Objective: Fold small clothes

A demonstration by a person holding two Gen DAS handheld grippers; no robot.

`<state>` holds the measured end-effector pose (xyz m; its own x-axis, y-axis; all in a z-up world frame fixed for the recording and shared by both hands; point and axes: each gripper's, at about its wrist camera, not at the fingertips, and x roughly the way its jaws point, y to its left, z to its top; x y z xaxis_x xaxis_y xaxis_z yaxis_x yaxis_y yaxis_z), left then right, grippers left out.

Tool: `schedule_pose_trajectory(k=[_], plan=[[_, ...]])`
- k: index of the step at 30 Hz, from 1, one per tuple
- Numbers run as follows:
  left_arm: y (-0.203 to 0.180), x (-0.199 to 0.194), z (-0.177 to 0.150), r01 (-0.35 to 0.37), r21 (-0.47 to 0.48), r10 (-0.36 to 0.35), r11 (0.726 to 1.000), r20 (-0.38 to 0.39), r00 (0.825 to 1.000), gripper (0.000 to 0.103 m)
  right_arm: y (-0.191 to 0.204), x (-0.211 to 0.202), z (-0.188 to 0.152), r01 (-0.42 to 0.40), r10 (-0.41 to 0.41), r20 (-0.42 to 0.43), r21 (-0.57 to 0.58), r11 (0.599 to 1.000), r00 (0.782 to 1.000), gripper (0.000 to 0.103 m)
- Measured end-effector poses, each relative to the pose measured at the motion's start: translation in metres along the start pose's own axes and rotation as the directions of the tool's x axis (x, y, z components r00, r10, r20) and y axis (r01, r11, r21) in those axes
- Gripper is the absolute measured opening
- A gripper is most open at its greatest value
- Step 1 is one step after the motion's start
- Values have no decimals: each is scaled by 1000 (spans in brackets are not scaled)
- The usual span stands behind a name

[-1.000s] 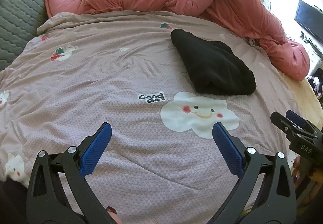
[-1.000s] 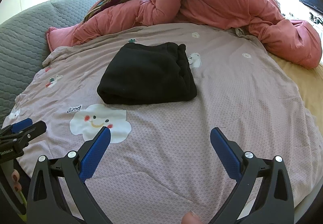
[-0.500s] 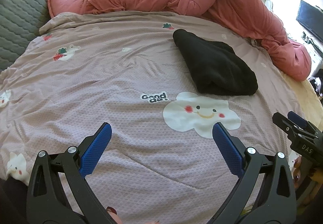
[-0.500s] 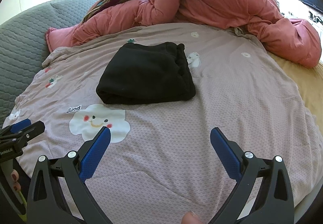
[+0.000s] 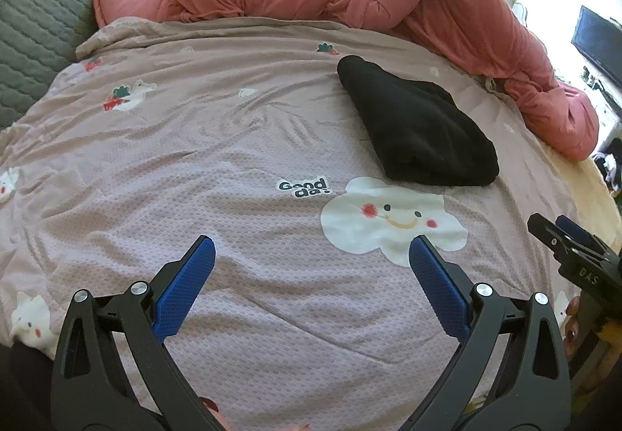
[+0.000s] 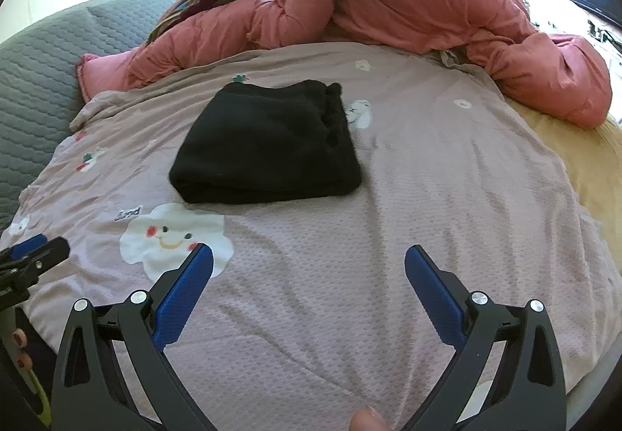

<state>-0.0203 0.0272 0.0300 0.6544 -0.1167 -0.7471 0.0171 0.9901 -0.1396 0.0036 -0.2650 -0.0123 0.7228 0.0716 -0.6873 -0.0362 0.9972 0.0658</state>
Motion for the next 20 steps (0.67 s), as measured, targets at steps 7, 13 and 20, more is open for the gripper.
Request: schedule_pose_trajectory(k=[7, 13, 20], plan=[[26, 14, 6, -47, -67, 43, 997, -55, 998, 93, -53, -8, 2, 192, -196, 17, 136, 972, 980, 98], [89, 27, 29, -143, -161, 133, 977, -72, 988, 94, -158, -33, -20, 433, -446, -64, 395, 811, 893, 98], [246, 36, 60, -339, -363, 306, 868, -147, 941, 94, -298, -99, -88, 728, -745, -255, 547, 414, 616, 98]])
